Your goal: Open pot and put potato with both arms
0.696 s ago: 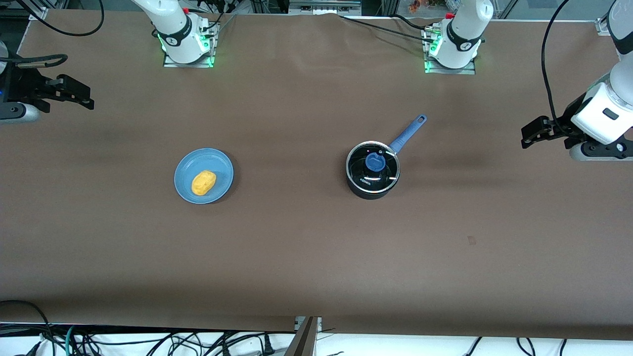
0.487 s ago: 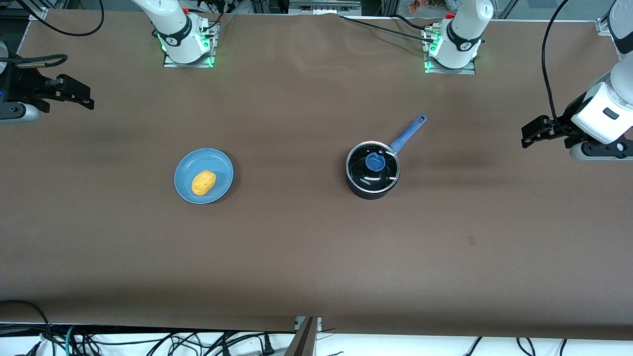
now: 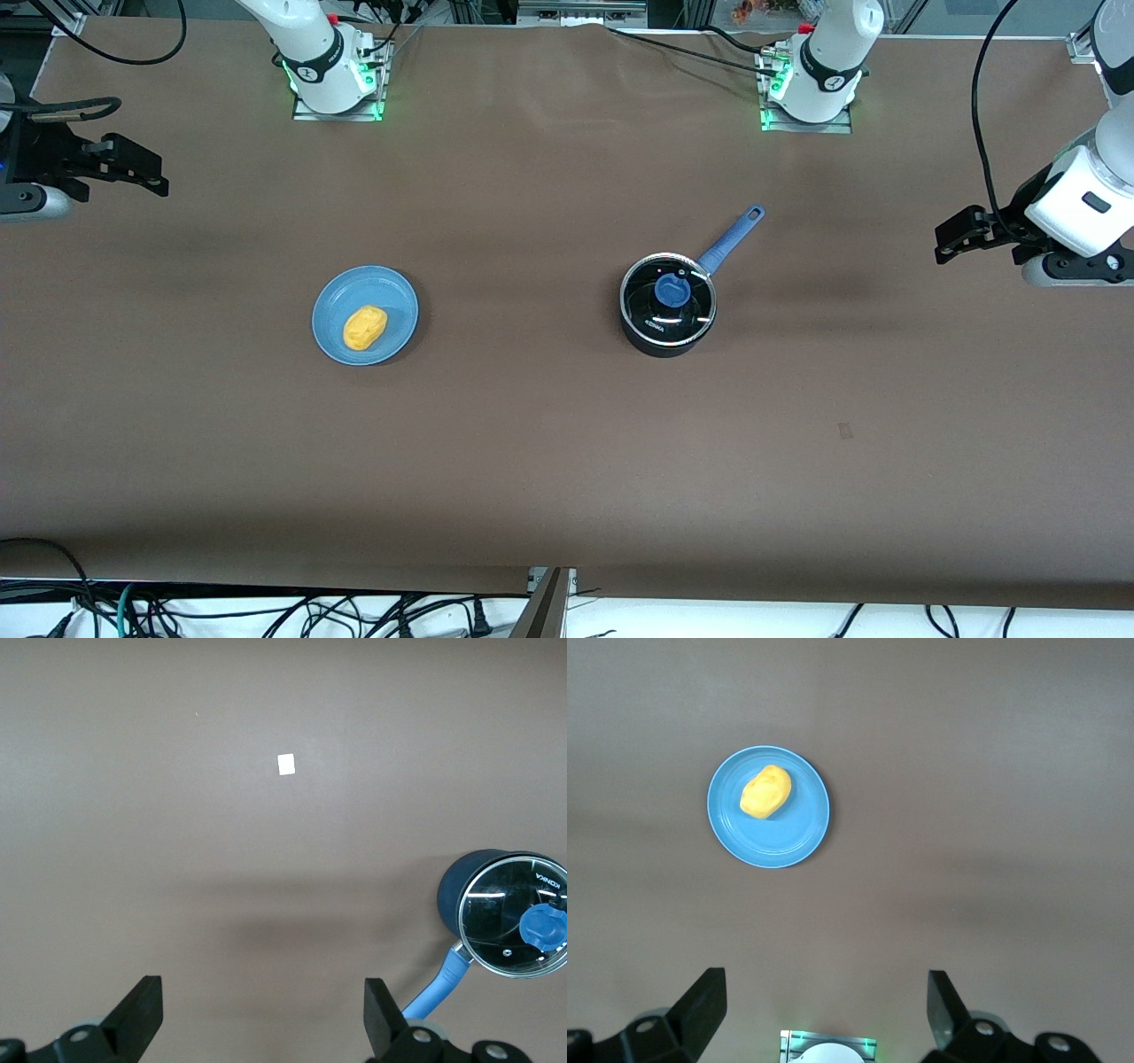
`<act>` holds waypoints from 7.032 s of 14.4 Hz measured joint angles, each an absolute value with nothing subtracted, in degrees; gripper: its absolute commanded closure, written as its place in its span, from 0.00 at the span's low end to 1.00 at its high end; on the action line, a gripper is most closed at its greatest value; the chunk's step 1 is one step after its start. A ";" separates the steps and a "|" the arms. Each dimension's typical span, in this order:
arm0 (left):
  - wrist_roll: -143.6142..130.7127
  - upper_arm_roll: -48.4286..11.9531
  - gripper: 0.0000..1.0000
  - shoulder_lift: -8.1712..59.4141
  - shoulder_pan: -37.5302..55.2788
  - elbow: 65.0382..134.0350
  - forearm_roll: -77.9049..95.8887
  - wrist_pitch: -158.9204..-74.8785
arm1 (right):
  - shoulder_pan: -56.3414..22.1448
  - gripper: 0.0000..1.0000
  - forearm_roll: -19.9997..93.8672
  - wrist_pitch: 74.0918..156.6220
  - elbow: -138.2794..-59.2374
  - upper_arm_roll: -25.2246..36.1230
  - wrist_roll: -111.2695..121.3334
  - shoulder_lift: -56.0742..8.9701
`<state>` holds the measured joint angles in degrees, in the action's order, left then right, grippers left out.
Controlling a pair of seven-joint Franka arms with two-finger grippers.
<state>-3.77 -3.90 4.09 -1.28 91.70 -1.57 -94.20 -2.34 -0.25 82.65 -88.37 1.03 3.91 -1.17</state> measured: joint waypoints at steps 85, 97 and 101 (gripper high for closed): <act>-14.12 -28.61 1.00 25.81 -15.64 94.82 -16.54 -105.80 | -12.82 0.81 -0.98 124.45 -89.28 -27.70 -54.78 -29.88; -6.34 -28.41 0.00 27.80 -33.74 118.64 -40.37 -138.59 | -30.88 0.80 -1.03 142.67 -71.38 -24.79 -60.87 -50.18; -6.33 -29.08 0.00 30.51 -33.62 115.64 -40.34 -138.27 | -32.43 0.80 -1.03 148.59 -69.96 -24.66 -61.62 -53.27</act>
<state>-6.33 -29.08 30.51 -33.62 115.64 -40.34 -138.27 -32.43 -1.03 148.59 -69.96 -24.66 -61.62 -53.27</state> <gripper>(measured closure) 0.088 0.414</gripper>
